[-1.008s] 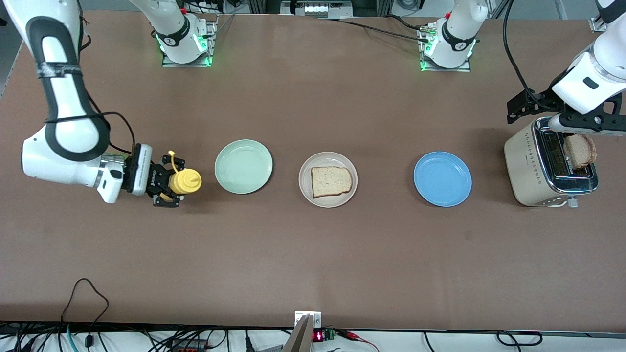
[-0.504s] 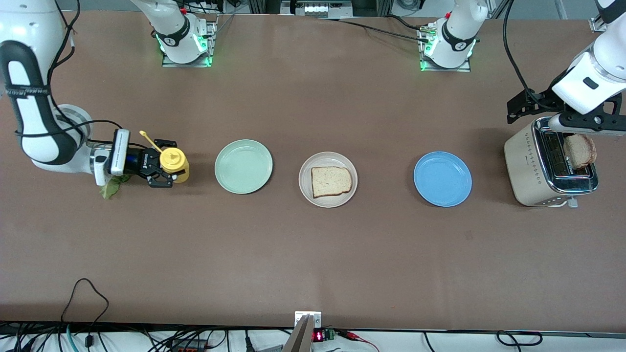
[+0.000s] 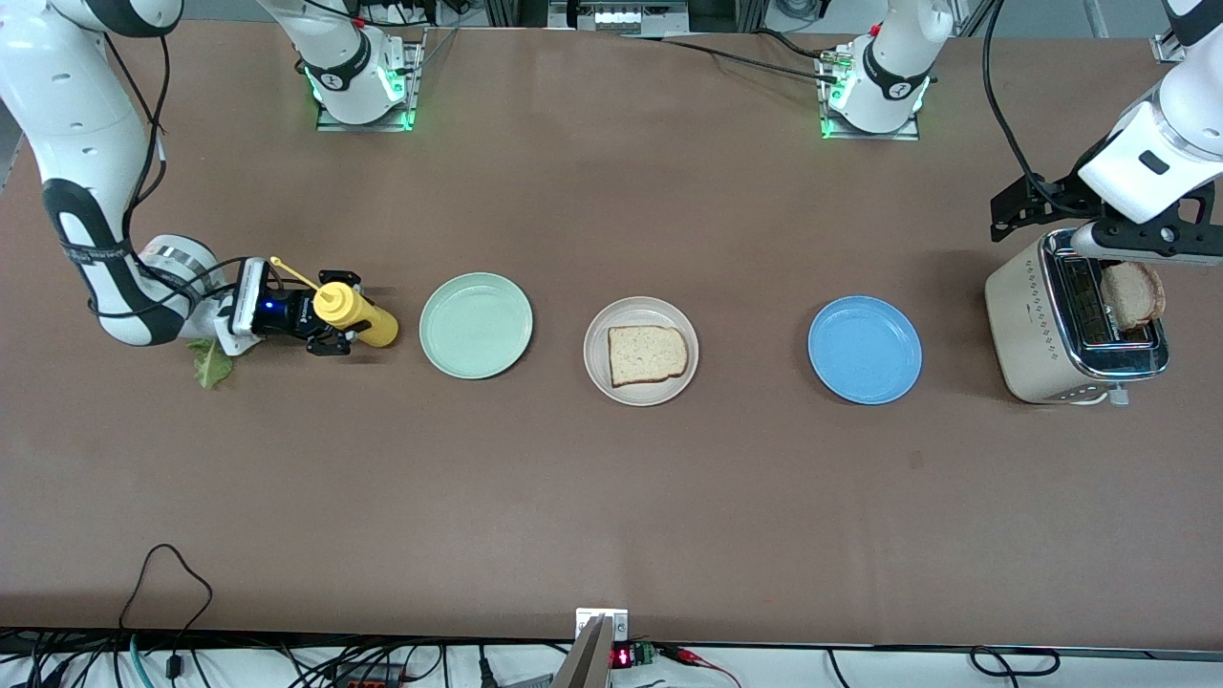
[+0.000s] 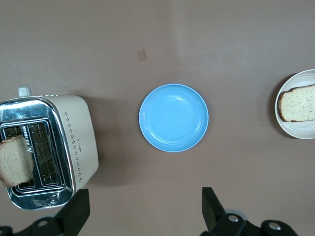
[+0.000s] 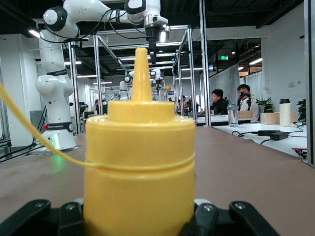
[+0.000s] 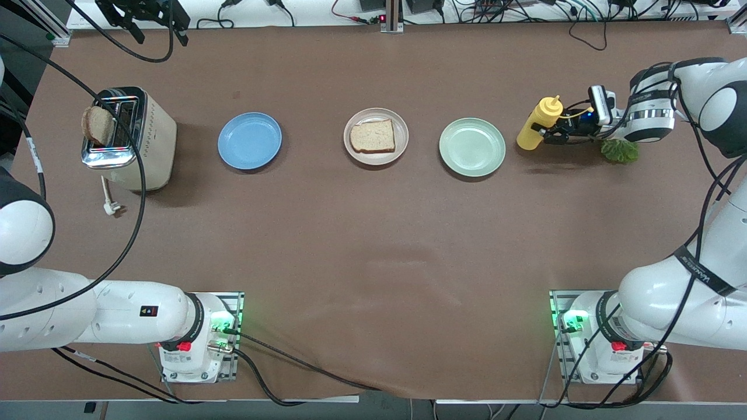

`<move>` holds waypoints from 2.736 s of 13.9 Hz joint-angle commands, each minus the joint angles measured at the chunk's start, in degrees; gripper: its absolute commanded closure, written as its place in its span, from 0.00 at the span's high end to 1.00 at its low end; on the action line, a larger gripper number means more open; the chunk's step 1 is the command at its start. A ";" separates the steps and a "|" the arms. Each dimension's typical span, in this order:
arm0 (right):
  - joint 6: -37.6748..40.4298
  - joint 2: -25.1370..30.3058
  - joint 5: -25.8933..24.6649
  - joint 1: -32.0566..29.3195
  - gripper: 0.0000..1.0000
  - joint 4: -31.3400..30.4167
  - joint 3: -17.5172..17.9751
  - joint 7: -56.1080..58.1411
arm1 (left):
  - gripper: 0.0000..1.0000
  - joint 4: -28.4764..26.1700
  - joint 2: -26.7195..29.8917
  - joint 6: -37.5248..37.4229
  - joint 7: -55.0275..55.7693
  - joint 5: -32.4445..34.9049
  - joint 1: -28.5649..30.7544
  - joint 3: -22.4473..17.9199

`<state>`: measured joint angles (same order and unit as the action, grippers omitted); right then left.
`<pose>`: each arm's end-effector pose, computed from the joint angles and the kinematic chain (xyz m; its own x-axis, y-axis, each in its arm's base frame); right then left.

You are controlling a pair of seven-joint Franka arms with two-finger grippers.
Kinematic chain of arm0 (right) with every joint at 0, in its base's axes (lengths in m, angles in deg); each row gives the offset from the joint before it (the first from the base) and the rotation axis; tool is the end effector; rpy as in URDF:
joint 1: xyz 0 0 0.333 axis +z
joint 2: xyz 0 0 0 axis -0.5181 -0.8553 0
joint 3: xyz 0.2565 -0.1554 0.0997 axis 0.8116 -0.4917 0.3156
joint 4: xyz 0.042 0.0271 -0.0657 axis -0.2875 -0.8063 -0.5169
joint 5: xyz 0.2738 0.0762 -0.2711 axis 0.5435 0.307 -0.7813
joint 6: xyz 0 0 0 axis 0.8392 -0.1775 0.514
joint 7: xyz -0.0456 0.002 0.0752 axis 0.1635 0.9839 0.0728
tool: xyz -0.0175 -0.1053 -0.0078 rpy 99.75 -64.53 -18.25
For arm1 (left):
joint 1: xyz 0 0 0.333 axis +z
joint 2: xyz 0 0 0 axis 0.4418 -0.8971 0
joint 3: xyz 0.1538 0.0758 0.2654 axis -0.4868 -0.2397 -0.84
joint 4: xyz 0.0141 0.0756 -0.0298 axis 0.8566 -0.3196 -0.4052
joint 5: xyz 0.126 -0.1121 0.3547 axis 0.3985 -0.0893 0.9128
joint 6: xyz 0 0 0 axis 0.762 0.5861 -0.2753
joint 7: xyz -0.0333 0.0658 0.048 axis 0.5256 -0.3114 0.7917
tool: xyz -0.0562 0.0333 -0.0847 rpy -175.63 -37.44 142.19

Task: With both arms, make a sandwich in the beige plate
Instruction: 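Carry the yellow bottle back beside the lettuce and set it down, then release the bottle and move the right gripper above the lettuce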

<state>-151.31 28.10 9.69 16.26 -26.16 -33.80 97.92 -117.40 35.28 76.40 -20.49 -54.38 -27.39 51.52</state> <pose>0.5197 -0.0249 0.1088 0.0623 -0.0617 0.9962 0.9978 -0.0185 -0.0635 0.5409 -0.0413 0.5910 0.9971 -0.0658 -0.0391 -0.0663 -0.9978 -0.0095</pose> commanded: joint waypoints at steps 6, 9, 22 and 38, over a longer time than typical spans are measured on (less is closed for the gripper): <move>0.49 -1.93 -0.66 -1.31 0.26 1.08 0.71 1.38 | 1.00 1.71 -0.66 -1.27 -1.32 -0.56 -0.32 -0.32; 0.14 -2.29 -0.84 -1.31 0.62 1.08 0.53 1.21 | 1.00 1.71 -0.66 -1.27 -1.32 -0.56 -0.32 -0.32; -0.04 3.42 -15.94 -0.69 1.00 7.13 -9.74 -7.48 | 1.00 1.71 -0.66 -1.27 -1.32 -0.56 -0.32 -0.32; -27.80 24.78 -62.26 11.34 1.00 7.84 -14.06 -90.50 | 1.00 1.71 -0.66 -1.27 -1.32 -0.56 -0.32 -0.32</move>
<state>-176.42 52.01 -48.94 26.01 -16.89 -47.33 16.95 -117.37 35.28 76.39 -20.49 -54.38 -27.39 51.52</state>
